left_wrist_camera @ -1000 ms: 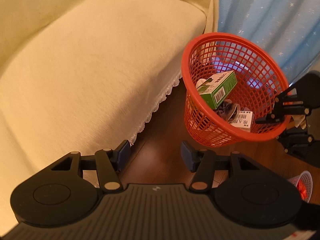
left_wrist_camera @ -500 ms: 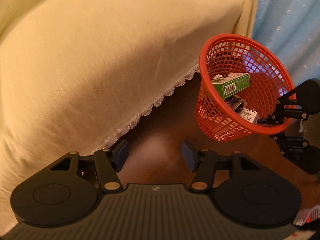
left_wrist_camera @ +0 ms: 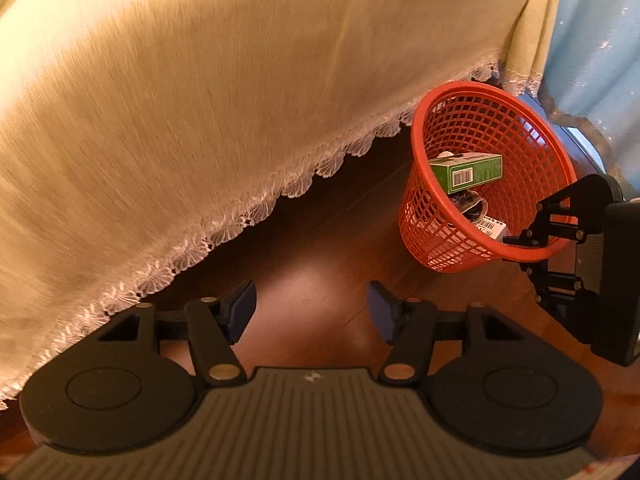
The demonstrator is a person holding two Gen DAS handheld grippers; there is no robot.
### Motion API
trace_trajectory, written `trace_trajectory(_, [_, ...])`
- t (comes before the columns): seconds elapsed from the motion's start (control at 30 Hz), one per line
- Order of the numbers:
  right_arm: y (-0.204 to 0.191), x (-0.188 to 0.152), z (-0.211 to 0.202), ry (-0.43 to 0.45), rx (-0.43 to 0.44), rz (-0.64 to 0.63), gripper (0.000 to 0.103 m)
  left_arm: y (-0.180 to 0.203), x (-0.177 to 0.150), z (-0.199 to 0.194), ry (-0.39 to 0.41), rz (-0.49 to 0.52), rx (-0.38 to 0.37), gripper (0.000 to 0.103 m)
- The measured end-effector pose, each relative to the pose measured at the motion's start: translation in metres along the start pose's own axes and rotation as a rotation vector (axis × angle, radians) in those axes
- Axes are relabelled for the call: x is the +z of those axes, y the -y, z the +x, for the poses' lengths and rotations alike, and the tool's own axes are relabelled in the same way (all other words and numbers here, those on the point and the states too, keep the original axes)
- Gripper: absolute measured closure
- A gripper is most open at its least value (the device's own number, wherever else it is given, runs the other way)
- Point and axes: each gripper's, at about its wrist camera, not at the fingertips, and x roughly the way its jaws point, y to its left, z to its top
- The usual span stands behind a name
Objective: Organize objects
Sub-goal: 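Set the wastebasket on the floor and open the right gripper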
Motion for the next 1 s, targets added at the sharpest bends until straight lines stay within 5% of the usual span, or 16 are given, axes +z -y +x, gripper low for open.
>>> trace_trajectory(0.17, [-0.01,-0.008,0.017,0.004,-0.003,0.005,0.097,0.012,-0.016,0.013,0.005,-0.022,-0.004,0.047])
trace_trajectory(0.3, [-0.017,-0.01,0.025,0.002,-0.004,0.007,0.096,-0.016,0.002,0.046,0.005,-0.014,-0.013,0.046])
trace_trajectory(0.43, [-0.019,-0.009,0.037,0.006,-0.009,0.009,0.093,0.015,-0.03,0.012,0.0,-0.018,-0.015,0.045])
trace_trajectory(0.9, [-0.022,-0.009,0.045,0.032,-0.015,0.034,0.091,0.018,-0.033,0.01,-0.019,-0.035,-0.032,0.045])
trace_trajectory(0.93, [-0.022,-0.01,0.045,0.027,-0.018,0.032,0.088,0.018,-0.033,0.009,-0.021,-0.037,-0.034,0.045])
trace_trajectory(1.0, [-0.023,-0.011,0.045,0.022,-0.016,0.032,0.066,0.019,-0.034,0.008,-0.024,-0.042,-0.038,0.045])
